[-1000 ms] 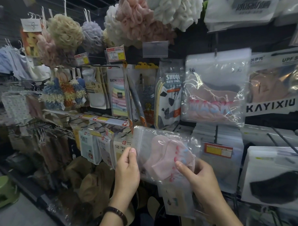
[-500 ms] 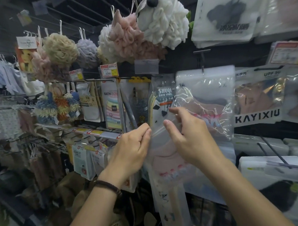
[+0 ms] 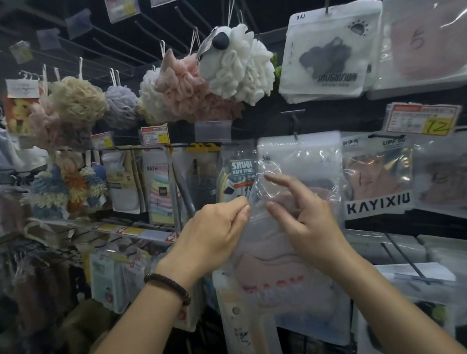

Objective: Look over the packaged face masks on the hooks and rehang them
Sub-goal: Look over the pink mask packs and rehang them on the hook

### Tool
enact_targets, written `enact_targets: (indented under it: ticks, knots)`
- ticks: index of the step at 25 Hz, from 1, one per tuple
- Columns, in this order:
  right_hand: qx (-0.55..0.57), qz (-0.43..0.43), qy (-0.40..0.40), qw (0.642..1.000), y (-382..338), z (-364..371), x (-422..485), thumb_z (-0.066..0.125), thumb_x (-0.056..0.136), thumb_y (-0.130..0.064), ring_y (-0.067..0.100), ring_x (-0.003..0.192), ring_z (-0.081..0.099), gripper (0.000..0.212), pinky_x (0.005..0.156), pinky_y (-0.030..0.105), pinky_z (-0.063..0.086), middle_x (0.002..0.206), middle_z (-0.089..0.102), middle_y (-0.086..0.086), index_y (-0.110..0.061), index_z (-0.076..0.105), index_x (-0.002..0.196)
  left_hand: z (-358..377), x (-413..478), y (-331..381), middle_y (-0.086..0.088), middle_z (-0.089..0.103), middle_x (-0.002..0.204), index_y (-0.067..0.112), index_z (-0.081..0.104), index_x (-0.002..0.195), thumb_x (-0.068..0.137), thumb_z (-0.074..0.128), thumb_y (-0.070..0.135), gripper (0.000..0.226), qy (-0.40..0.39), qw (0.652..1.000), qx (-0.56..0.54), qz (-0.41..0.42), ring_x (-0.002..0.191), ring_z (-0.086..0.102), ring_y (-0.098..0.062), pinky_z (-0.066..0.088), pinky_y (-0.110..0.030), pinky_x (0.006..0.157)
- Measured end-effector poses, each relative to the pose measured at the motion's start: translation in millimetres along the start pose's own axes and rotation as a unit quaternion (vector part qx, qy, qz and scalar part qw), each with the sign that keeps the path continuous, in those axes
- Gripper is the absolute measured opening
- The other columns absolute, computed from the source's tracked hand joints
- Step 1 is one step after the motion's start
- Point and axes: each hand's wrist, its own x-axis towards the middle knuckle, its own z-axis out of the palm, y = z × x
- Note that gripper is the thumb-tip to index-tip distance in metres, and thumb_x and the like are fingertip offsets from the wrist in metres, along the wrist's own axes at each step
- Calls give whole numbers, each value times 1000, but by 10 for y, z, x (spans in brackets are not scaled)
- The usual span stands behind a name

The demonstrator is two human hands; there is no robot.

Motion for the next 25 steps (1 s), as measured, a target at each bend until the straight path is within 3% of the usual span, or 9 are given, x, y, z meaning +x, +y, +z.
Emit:
enact_targets:
  ticks: [3,5,7,11,14,16,20,22,25]
  knots:
    - [-4,-16,25,1000,7,-56,33,73,102,-12,8,66,66,15,60,25,47,78,76,-10,-27,75,103,-17,118,29,5,55,70,27,42,86,109,29,54,37,1,1000,6,24,67,56,-20,53,-50,65]
    - [-11,-21,19,1000,10,-80,35,73,102,-13,19,59,58,17,56,34,45,69,72,-2,-30,74,103,-23,161,52,7,54,69,29,42,85,110,31,53,37,8,999,2,35,65,55,-17,52,-49,63]
    - [-17,-42,13,999,0,-120,24,74,101,-11,11,50,44,24,53,27,39,59,64,-3,-32,77,113,-37,193,77,9,54,68,32,41,84,110,29,54,35,20,998,17,49,64,55,-14,52,-48,62]
    - [3,-38,24,999,4,-176,50,74,101,-7,21,59,67,19,58,38,54,70,75,-2,-24,80,107,-69,271,139,11,54,73,39,38,87,109,25,55,30,22,997,45,60,70,58,-21,54,-47,65]
    - [1,-8,52,999,-34,-204,116,74,102,-13,5,54,58,11,52,24,45,67,73,-8,-22,79,98,-113,336,215,15,50,71,41,33,86,110,28,53,27,37,994,72,68,71,54,-20,52,-44,65]
    - [-26,0,70,997,-72,-264,180,75,102,-19,12,57,61,11,54,32,49,71,74,-1,-25,77,92,-149,412,231,15,50,71,37,37,85,110,31,53,30,44,994,73,75,69,53,-17,51,-41,63]
    - [-49,13,101,994,-138,-446,377,75,102,-27,30,71,72,10,66,48,60,78,77,1,-27,77,92,-171,624,210,9,65,74,37,65,98,107,50,53,24,91,990,-95,40,63,63,-11,55,-37,60]
    - [-61,15,114,992,-184,-540,487,75,102,-28,26,64,69,12,60,44,59,76,76,0,-27,76,90,-154,715,275,3,68,73,35,74,106,108,61,37,13,115,972,-204,17,59,63,-15,56,-34,58]
    - [-74,25,123,989,-221,-655,648,75,102,-27,21,61,71,14,56,39,56,74,76,-1,-26,76,89,-108,859,383,4,72,75,32,80,109,105,68,29,13,132,961,-242,6,61,65,-27,59,-35,57]
